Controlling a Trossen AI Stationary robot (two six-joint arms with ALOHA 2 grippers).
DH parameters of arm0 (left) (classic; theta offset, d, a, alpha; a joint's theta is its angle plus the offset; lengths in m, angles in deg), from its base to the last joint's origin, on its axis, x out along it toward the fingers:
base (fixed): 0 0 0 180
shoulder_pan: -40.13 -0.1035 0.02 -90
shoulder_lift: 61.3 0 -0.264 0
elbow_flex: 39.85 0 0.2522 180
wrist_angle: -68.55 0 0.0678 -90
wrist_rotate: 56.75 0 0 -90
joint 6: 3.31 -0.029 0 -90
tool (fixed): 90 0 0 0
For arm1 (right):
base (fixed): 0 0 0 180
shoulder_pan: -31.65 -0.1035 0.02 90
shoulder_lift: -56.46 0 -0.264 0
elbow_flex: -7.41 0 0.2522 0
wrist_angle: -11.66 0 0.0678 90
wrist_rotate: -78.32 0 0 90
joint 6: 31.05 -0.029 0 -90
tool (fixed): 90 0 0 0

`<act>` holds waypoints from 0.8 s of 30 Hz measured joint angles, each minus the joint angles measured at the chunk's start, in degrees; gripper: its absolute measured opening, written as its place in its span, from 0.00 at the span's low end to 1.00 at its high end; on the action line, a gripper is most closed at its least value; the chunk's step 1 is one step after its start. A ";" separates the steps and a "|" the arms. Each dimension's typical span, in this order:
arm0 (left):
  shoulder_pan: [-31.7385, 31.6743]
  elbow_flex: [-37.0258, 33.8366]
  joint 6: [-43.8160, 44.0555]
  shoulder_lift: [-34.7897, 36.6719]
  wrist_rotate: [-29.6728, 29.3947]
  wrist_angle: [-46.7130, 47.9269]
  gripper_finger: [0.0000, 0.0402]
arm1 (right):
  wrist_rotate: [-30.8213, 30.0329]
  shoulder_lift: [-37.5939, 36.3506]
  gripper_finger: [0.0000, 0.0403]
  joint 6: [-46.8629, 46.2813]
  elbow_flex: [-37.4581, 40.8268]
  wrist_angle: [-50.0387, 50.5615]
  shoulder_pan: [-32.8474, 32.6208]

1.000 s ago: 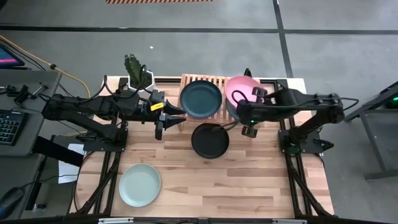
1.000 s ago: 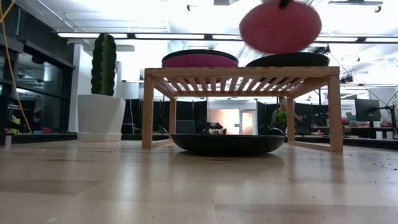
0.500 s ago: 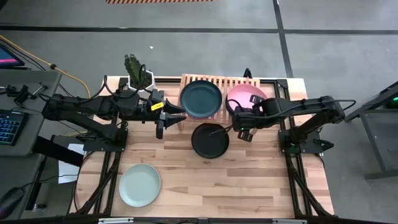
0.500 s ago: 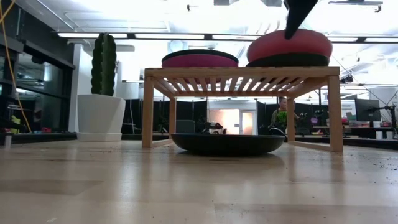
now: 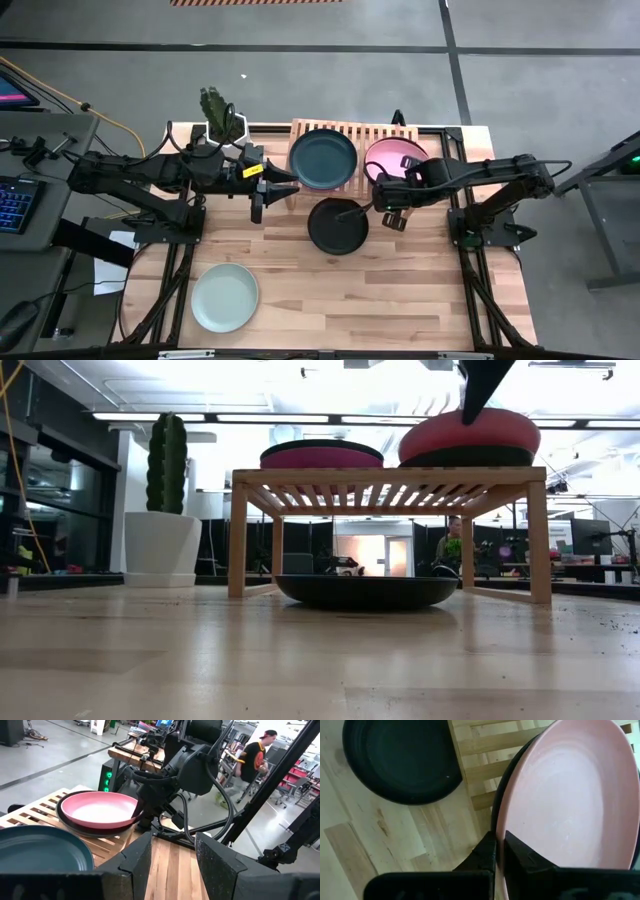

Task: Place and stack plates onto a shelf
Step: Stack the light pink plate on top of the black plate on the shelf, then stack the white plate on top of the dark blue plate on the shelf

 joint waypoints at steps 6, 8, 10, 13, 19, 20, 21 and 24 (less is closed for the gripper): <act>0.00 0.00 0.00 0.00 0.00 0.00 0.35 | 0.02 0.00 0.05 -0.03 0.00 0.07 0.00; 0.00 0.00 0.01 0.00 0.00 0.00 0.35 | -0.48 0.00 0.11 -0.01 0.00 0.09 0.00; 0.02 0.00 0.04 0.00 0.00 0.00 0.35 | -0.56 0.00 0.18 0.21 0.00 0.13 0.00; 0.02 0.00 0.03 0.00 0.00 0.00 0.35 | -0.80 0.00 0.29 0.40 -0.01 0.14 0.00; 0.02 0.00 0.00 0.00 0.00 0.02 0.35 | -0.44 0.00 0.46 -0.77 -3.09 0.52 -0.26; 0.02 0.00 -0.04 0.00 0.02 0.02 0.35 | -0.30 0.00 0.47 -1.39 -3.94 0.50 -0.61; 0.02 0.00 -0.18 0.00 0.00 0.02 0.35 | -0.10 -0.11 0.48 -2.05 -4.67 0.47 -1.12; 0.02 0.00 -1.00 0.00 0.02 0.05 0.35 | 0.25 -1.45 0.50 -5.07 -5.44 0.42 -3.76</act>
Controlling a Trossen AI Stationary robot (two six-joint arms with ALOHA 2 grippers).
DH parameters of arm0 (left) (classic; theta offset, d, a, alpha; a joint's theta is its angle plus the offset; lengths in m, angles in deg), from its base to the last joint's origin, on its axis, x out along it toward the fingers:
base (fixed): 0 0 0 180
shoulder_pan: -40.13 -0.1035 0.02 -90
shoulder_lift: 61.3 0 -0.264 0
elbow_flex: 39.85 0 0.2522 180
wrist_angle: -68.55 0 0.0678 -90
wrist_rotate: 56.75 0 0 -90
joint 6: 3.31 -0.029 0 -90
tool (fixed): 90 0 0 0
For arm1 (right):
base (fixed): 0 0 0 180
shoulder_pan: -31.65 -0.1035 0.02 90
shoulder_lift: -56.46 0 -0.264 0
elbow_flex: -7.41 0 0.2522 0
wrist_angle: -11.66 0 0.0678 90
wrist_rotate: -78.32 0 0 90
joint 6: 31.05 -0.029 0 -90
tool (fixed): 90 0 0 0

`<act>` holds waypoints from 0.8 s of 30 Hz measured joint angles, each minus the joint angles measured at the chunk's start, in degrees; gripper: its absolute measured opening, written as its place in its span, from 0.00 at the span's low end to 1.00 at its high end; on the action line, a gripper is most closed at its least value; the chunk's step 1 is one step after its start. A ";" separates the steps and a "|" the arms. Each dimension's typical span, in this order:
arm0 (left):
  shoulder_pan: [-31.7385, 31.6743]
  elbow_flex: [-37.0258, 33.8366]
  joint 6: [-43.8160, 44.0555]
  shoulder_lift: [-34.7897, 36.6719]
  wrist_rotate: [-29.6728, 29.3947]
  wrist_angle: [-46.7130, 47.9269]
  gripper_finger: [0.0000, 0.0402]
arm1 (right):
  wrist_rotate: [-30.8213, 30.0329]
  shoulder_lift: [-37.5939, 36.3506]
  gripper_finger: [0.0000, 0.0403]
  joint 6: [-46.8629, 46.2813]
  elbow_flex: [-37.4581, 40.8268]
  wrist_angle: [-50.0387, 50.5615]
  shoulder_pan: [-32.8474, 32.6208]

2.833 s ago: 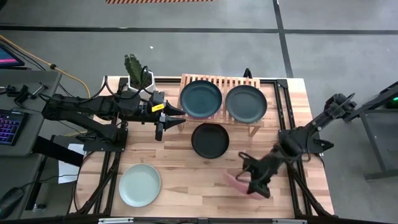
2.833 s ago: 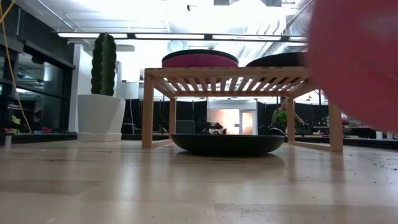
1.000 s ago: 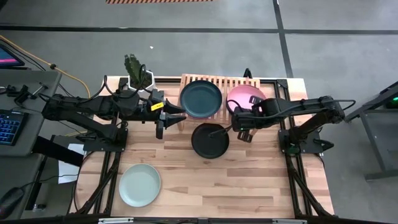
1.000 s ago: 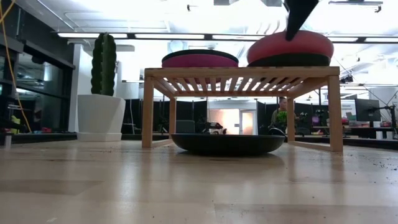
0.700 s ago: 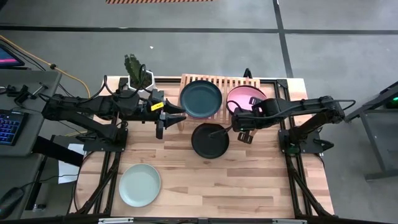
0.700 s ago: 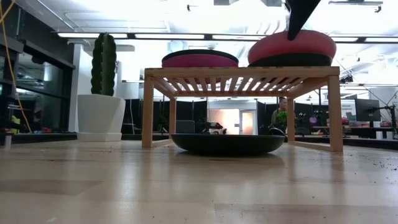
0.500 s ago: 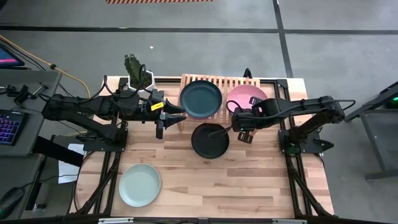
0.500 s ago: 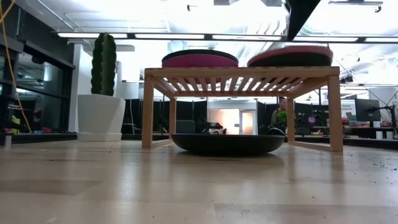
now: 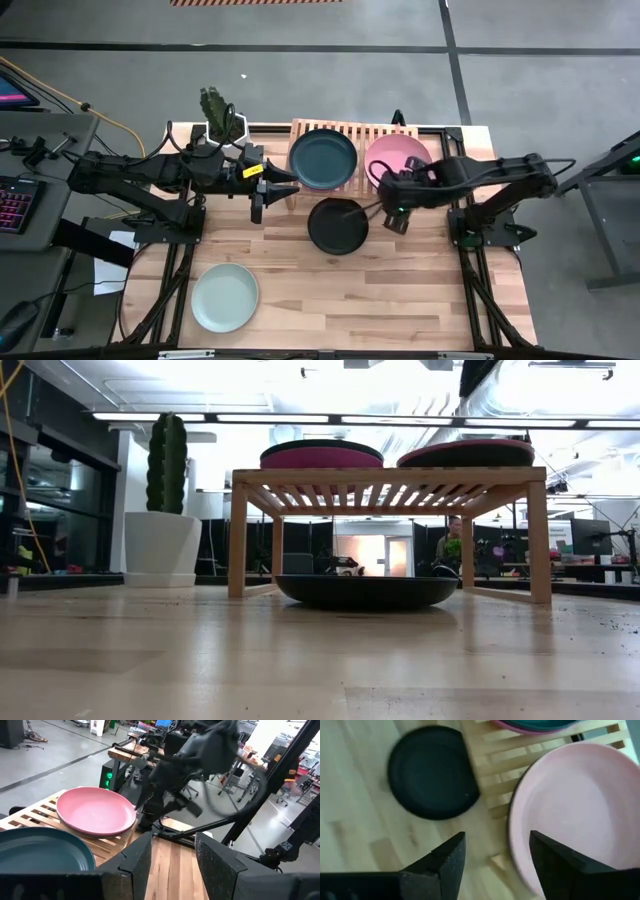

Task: Place and stack plates onto a shelf
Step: Stack the white plate on top of the dark blue plate on the shelf

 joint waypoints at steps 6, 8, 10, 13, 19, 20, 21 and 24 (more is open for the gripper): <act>0.00 0.01 -0.10 0.00 0.00 0.04 0.35 | -6.10 -5.27 0.50 -13.29 3.27 -0.68 -9.60; 0.00 0.01 -0.10 0.00 0.00 0.05 0.35 | -8.77 -7.17 0.50 -19.36 5.53 -2.42 -13.24; 0.00 0.00 -0.10 0.00 0.00 0.05 0.35 | -10.34 -8.47 0.50 -24.54 7.81 -5.13 -16.44; 0.00 -0.01 -0.10 0.00 0.00 0.04 0.35 | -11.08 -9.11 0.50 -28.01 10.87 -10.77 -19.43; 0.00 0.00 -0.12 0.00 0.00 0.02 0.35 | -11.11 -9.00 0.50 -25.20 13.58 -19.97 -20.30; 0.00 0.00 -0.08 0.00 0.00 0.00 0.35 | -11.14 -9.00 0.50 -24.47 13.57 -20.50 -20.06; 0.00 0.00 -0.07 0.00 0.01 0.01 0.35 | -11.18 -9.00 0.50 -23.98 13.57 -21.01 -19.82; 0.00 -0.01 0.94 0.00 0.93 0.02 0.35 | -11.34 -9.10 0.50 -23.46 13.57 -21.31 -19.12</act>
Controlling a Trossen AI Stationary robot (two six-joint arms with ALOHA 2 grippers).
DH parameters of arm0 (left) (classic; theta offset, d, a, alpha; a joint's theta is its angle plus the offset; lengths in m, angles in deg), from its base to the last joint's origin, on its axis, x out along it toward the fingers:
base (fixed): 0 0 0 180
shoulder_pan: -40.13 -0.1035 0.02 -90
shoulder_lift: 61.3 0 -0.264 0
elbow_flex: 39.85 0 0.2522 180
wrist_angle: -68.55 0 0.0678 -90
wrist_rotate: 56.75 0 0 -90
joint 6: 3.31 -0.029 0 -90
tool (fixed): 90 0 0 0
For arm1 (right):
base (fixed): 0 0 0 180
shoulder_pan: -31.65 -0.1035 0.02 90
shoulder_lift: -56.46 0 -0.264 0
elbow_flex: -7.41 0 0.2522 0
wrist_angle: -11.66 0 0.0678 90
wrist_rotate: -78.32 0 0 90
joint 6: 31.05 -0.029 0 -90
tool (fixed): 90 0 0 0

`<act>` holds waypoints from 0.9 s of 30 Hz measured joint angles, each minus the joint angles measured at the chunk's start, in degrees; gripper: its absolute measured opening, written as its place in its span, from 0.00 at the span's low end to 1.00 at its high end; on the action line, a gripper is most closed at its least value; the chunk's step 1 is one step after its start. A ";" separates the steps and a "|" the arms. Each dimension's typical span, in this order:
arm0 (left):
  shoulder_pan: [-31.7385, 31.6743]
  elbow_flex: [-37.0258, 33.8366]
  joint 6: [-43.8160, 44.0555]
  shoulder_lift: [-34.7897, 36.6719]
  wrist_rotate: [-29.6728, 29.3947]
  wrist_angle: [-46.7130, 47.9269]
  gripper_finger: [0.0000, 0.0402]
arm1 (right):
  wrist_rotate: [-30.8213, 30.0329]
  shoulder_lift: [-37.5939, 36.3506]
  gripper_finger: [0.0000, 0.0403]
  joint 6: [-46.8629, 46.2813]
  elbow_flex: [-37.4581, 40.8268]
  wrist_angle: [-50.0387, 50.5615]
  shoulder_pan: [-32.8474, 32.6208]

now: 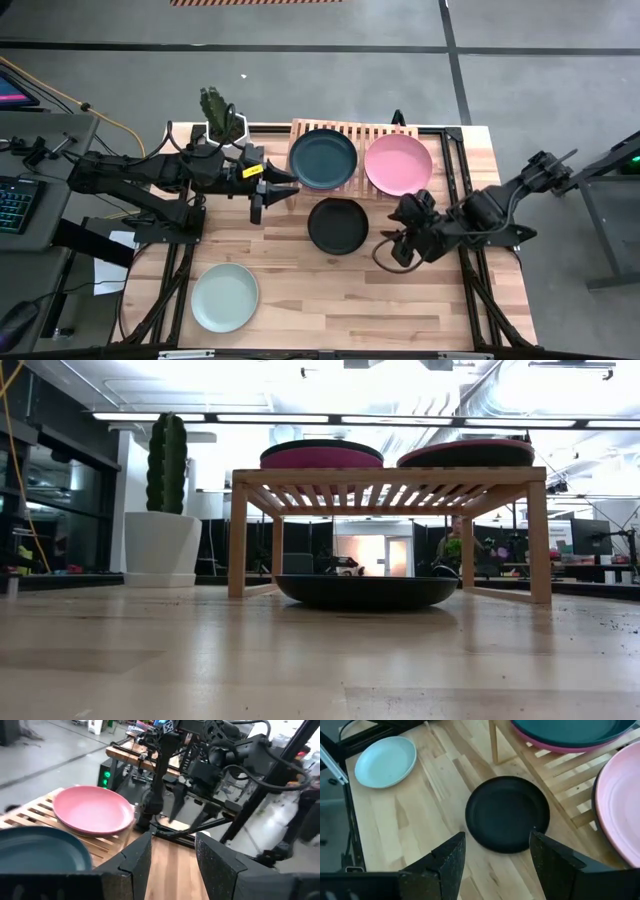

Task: Place and stack plates onto a shelf
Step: Stack the white plate on top of the dark blue plate on the shelf

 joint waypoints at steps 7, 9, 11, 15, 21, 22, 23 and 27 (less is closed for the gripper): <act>0.88 0.02 9.84 0.03 21.14 11.02 0.35 | -1.42 -0.01 0.50 2.16 0.00 -0.01 1.51; 3.60 0.02 11.24 -0.32 22.15 17.65 0.35 | -1.96 -0.02 0.50 2.58 0.00 -0.01 1.89; 7.20 0.02 9.42 -1.37 21.79 24.05 0.35 | -2.07 -0.02 0.50 3.48 0.00 -0.03 2.28; 14.65 0.00 -0.21 -5.22 21.74 32.83 0.35 | -2.15 -0.03 0.50 4.52 0.00 -0.03 3.20; 21.03 0.00 -20.59 -15.21 21.62 36.43 0.35 | -2.16 -0.05 0.50 4.57 0.00 -0.02 4.19; 21.69 0.00 -24.11 -17.13 21.59 36.47 0.35 | -2.15 -0.05 0.50 4.56 0.00 -0.01 4.21; 22.26 0.00 -27.20 -18.87 21.38 36.77 0.35 | -2.15 -0.05 0.50 4.55 0.00 -0.01 4.21; 24.34 0.00 -35.33 -25.17 17.94 39.06 0.35 | -2.13 -0.05 0.50 4.57 0.00 0.12 4.19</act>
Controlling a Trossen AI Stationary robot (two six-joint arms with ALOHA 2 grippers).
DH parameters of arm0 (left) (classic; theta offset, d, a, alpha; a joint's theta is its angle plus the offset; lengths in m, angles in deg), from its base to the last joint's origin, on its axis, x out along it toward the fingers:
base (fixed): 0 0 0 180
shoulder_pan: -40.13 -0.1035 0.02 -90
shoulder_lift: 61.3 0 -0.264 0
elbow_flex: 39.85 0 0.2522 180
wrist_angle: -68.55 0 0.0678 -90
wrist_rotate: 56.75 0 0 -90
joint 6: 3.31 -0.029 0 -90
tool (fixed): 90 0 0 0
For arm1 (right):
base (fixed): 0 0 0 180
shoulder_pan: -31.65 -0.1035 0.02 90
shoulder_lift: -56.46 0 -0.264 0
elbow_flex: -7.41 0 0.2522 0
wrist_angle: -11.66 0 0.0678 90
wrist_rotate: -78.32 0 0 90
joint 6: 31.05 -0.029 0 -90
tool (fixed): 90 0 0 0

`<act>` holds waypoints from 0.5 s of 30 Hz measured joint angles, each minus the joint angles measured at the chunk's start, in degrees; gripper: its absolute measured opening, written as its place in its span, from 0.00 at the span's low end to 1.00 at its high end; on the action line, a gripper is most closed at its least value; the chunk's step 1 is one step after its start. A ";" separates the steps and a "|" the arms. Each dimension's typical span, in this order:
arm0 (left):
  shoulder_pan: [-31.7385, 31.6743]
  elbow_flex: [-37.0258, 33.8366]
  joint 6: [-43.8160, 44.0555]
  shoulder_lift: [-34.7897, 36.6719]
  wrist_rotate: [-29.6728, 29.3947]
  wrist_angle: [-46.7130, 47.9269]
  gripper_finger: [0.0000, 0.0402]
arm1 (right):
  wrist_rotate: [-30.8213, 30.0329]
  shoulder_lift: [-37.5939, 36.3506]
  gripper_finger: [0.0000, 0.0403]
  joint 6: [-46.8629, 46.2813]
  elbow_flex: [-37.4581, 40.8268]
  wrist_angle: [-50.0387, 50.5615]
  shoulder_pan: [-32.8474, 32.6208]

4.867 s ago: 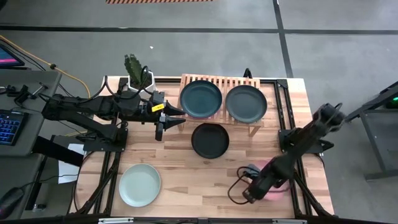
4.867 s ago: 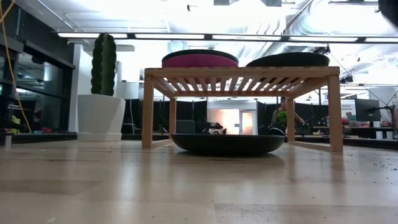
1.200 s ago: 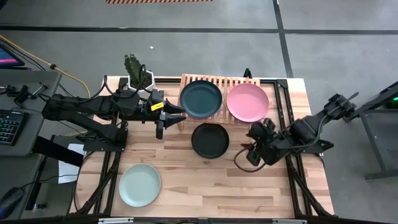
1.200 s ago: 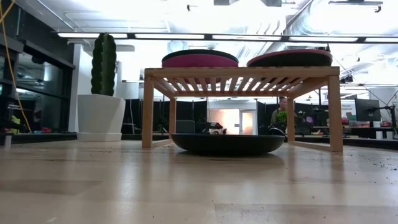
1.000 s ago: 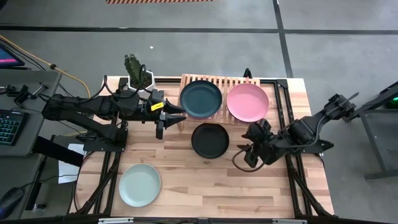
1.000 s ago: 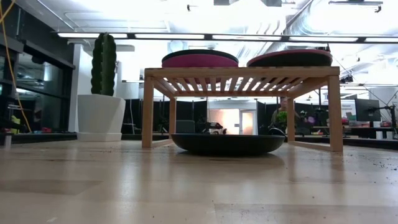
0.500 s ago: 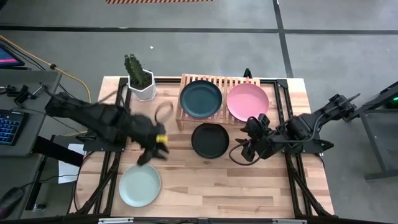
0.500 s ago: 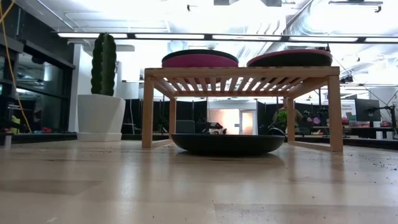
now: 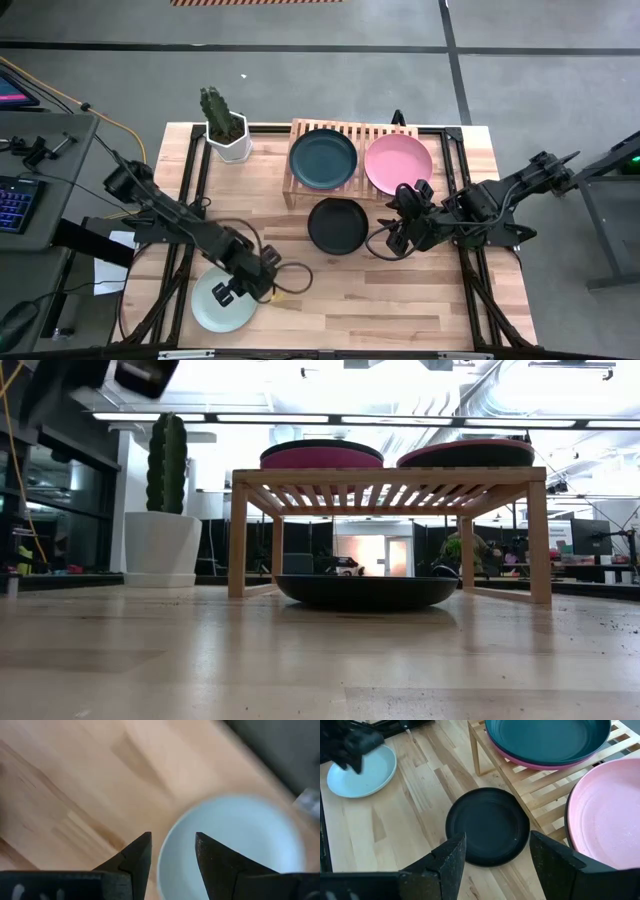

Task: Place and stack plates onto a shelf
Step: Stack the white plate on top of the dark blue plate on the shelf

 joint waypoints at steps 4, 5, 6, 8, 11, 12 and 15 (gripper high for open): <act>1.26 0.00 -7.04 -5.86 -2.16 1.00 0.35 | -0.01 0.00 0.50 0.02 0.00 0.50 0.00; 1.53 0.00 -8.57 -7.17 -2.21 1.04 0.35 | -0.02 0.00 0.50 0.01 0.00 0.64 0.00; 1.74 0.00 -9.79 -8.40 -2.21 0.98 0.35 | -0.02 0.00 0.50 0.02 0.00 0.81 0.00; 2.08 0.00 -11.06 -10.72 -2.21 1.09 0.34 | -0.02 0.00 0.50 0.00 0.00 0.81 0.00; 2.12 0.00 -11.17 -13.31 -2.21 1.14 0.33 | -0.02 0.00 0.50 0.02 0.00 1.27 0.00; 2.12 0.00 -11.21 -13.99 -2.23 1.13 0.32 | -0.02 0.00 0.50 0.02 0.00 1.33 0.00; 2.10 0.00 -11.20 -15.57 -2.23 0.62 0.30 | -0.02 0.00 0.50 0.02 0.00 1.51 0.00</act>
